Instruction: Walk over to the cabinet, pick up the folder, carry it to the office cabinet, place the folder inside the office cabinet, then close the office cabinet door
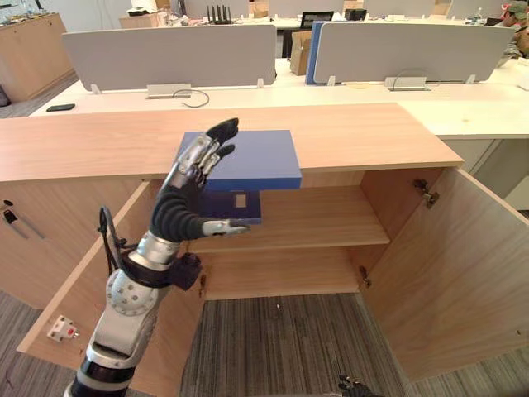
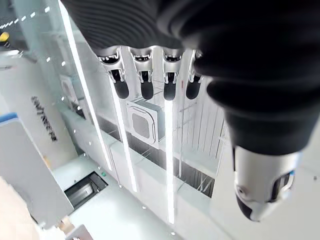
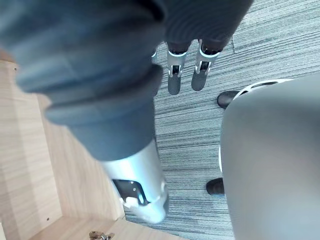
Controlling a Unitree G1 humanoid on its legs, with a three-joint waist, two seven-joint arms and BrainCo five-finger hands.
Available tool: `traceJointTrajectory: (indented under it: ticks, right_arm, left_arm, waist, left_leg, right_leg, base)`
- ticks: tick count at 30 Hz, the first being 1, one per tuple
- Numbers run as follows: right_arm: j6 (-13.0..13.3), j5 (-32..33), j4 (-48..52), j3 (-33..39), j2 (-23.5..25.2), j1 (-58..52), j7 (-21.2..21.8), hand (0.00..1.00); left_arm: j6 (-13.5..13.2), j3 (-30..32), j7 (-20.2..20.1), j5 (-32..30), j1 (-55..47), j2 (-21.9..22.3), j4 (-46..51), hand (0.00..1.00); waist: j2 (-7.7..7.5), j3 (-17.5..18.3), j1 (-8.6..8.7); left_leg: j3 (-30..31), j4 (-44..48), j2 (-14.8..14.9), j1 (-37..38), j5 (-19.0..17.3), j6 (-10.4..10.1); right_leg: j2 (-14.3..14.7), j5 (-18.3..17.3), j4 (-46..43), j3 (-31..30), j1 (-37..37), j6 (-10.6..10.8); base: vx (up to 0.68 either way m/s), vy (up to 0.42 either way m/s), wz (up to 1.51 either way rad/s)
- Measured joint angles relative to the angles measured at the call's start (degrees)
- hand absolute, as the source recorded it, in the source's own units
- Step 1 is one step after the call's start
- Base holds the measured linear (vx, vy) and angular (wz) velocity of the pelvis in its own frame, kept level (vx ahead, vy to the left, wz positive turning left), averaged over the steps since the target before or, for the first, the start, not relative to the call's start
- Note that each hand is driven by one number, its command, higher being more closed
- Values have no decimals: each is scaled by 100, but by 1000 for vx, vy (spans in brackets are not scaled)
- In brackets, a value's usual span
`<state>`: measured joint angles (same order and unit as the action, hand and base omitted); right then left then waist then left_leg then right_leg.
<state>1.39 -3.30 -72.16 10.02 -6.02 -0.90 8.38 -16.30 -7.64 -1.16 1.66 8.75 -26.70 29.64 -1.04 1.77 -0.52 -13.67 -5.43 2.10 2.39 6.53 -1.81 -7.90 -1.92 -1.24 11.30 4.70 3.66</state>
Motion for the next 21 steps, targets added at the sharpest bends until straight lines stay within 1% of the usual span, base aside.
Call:
traceJointTrajectory:
  ticks: [1,3,5,6,7,8,9,10,11,13,16,21]
  right_arm:
    - [-4,0,1,0,1,-3,-6,0]
    - [-17,-2,8,2,3,-46,-35,0]
    - [-17,-3,20,4,2,-69,-76,0]
    - [-16,-3,51,11,6,-72,-113,0]
    - [-15,-2,56,18,9,-72,-129,0]
    - [-15,2,59,145,21,-75,-179,0]
    - [-15,8,60,198,26,-89,-196,0]
    - [-15,19,72,238,11,-87,-243,0]
    - [-15,23,72,238,0,-96,-253,0]
    - [-25,66,64,241,-18,-138,-316,0]
    - [-28,119,66,379,-1,-164,-350,0]
    - [-31,118,68,447,14,-178,-360,0]
  left_arm:
    - [-35,-61,98,-226,126,-22,-46,0]
    - [-214,-477,367,-1155,748,-277,-531,0]
    - [-307,-865,418,-1764,1187,-608,-1015,0]
    - [-352,-1065,445,-2164,1396,-831,-1295,0]
    - [-372,-1131,466,-2384,1472,-916,-1431,0]
    - [-416,-1221,511,-2802,1615,-1048,-1804,0]
    - [-413,-1240,569,-2986,1654,-1075,-1951,0]
    - [-411,-1293,678,-3262,1751,-1148,-2311,0]
    - [-403,-1343,720,-3373,1802,-1217,-2470,0]
    - [-307,-1419,838,-3884,1889,-1458,-3004,0]
    - [-182,-1452,929,-4306,1987,-1533,-3439,0]
    - [-64,-1579,979,-4651,2117,-1631,-3886,0]
  waist:
    - [-5,4,-1]
    - [-25,97,6]
    - [-19,157,40]
    - [-11,167,82]
    - [-9,176,101]
    - [-9,177,139]
    - [-14,177,154]
    - [-24,163,177]
    - [-27,159,191]
    - [-33,150,273]
    - [-46,92,286]
    - [-48,91,298]
  left_leg:
    - [-10,0,8,3,4,-2]
    - [-64,0,29,0,14,-7]
    - [-127,0,36,-1,14,-7]
    - [-164,1,40,-6,14,-7]
    - [-183,1,42,-13,14,-7]
    - [-214,3,46,-20,14,-7]
    - [-225,3,48,-20,14,-7]
    - [-232,2,44,-15,11,-8]
    - [-232,3,45,-13,12,-8]
    - [-229,4,45,3,7,-13]
    - [-232,3,44,68,-24,-32]
    - [-232,7,33,68,-62,-56]
  right_leg:
    - [6,1,0,-15,-10,-1]
    - [24,15,-1,-74,-51,-1]
    - [30,32,0,-143,-88,-3]
    - [34,67,7,-189,-111,19]
    - [36,78,12,-207,-128,18]
    - [43,112,44,-237,-136,17]
    - [45,133,61,-247,-137,33]
    - [56,160,131,-241,-112,8]
    - [60,176,160,-238,-96,4]
    - [69,202,251,-223,-40,-23]
    - [72,205,302,-212,47,-30]
    - [67,207,372,-211,69,-29]
  base:
    - [-86,-3,-10]
    - [-61,3,-13]
    - [-32,7,-18]
    - [-31,12,-17]
    - [-32,13,-17]
    - [-31,13,-12]
    - [-19,6,-10]
    - [-22,4,-4]
    - [0,0,0]
    - [0,0,0]
    - [0,0,0]
    - [0,0,0]
